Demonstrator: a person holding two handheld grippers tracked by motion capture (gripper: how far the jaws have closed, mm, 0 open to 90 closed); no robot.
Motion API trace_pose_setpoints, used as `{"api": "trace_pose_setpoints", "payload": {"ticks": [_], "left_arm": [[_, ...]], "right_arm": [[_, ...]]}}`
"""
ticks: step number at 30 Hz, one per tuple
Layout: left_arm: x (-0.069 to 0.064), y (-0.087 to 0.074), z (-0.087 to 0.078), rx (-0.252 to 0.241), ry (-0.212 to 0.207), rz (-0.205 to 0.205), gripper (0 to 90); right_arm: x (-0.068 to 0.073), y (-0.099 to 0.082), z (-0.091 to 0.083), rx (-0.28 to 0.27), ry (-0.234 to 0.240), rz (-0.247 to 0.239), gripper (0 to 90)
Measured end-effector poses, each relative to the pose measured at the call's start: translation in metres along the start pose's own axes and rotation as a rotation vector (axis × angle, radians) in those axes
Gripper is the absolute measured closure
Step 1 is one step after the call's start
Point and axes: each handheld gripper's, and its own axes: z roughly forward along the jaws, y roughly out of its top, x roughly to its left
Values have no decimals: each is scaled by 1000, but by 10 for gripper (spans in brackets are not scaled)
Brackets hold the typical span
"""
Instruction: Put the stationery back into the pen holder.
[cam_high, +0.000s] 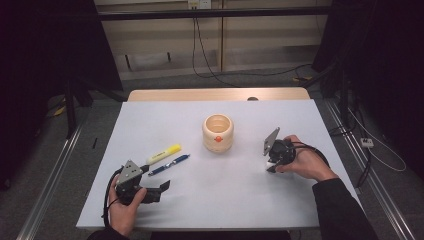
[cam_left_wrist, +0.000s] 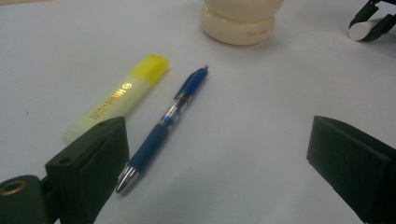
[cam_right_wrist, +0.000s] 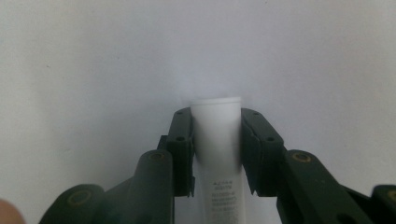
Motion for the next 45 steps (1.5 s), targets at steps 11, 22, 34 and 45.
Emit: {"api": "trace_pose_setpoints", "payload": {"ticks": [11, 22, 34, 45], "left_arm": [[0, -1, 0, -2, 2, -9, 57], [1, -1, 0, -4, 3, -12, 57], [1, -1, -1, -5, 5, -8, 57], [0, 0, -2, -5, 2, 2, 57]], "right_arm": [[-4, -9, -12, -97, 0, 92, 680], [-1, -15, -25, -237, -77, 156, 681], [-1, -15, -27, -449, -56, 253, 682], [-2, -13, -31, -598, -74, 295, 681]]}}
